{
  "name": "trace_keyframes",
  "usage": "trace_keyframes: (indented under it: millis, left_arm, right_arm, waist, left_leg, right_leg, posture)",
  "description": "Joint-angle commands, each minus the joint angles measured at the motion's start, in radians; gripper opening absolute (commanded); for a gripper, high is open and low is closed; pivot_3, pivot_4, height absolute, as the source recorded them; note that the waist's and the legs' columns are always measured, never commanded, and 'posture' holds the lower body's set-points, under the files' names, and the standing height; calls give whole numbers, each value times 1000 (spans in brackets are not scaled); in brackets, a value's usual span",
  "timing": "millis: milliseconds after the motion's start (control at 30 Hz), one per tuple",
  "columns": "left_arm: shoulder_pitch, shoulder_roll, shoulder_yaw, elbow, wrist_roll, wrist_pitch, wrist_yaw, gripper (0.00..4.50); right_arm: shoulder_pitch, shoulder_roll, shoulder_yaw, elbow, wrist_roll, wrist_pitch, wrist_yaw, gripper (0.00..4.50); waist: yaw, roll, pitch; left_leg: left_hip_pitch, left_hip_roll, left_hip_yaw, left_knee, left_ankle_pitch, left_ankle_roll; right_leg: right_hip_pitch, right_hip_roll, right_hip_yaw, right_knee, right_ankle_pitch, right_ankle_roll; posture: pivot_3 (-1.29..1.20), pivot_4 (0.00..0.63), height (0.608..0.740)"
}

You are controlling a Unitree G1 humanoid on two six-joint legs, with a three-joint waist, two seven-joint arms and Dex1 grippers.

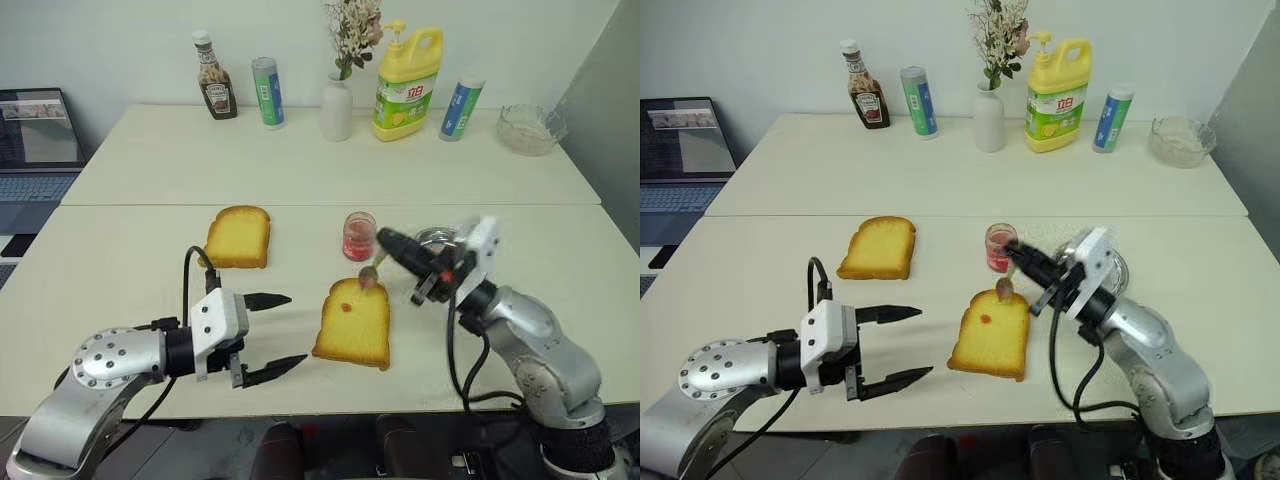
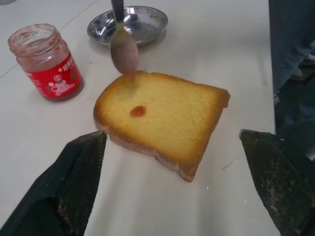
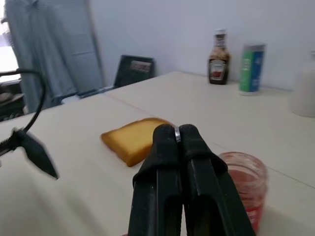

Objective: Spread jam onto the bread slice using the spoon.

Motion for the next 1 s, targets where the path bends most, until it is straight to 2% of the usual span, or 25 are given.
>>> trace_keyframes:
  millis: [33, 133, 267, 567, 800, 1000]
  left_arm:
    - [-9, -8, 1, -10, -2, -21, 8, 4500]
    - [-16, -10, -2, -6, -3, -22, 7, 4500]
    - [-24, -8, -8, 3, 0, -29, -4, 4500]
    - [-34, -10, -32, 16, 10, -46, -7, 4500]
    - [-20, -6, -29, 28, 16, -63, -11, 4500]
    - [-14, -3, -26, 27, 18, -64, -14, 4500]
  right_arm:
    - [67, 26, -56, -46, 203, 135, -83, 16]
    - [77, 69, -70, -35, 287, 178, -156, 16]
    - [40, 135, -72, 22, 317, 196, -239, 16]
    - [-25, 214, -64, 203, 306, 210, -322, 16]
    - [32, 188, -49, 189, 372, 304, -302, 16]
    - [84, 127, -77, 157, 509, 403, -307, 16]
  waist:
    - [0, 0, 0]
    - [-4, 0, 0]
    - [-8, 0, 0]
    - [-9, 0, 0]
    - [-9, 0, 0]
    - [-9, 0, 0]
  left_leg:
    - [0, 0, 0, 0, 0, 0]
    - [0, 0, 0, -1, 0, 0]
    - [1, 0, 0, 0, 0, 0]
    - [0, 0, 0, -1, 0, 0]
    - [0, 0, 0, -1, 0, 0]
    - [0, 0, 0, -1, 0, 0]
  right_leg:
    - [0, 0, 0, 0, 0, 0]
    - [0, 0, 0, 0, 0, 0]
    - [0, 0, 0, 1, -2, 3]
    - [0, 0, 0, 0, 0, 1]
    - [0, 0, 0, 0, 0, 1]
    - [0, 0, 0, 0, -2, 3]
  posture:
    - [0, 150, 740]
    - [0, 150, 740]
    - [0, 150, 740]
    - [0, 150, 740]
    - [0, 150, 740]
    - [0, 150, 740]
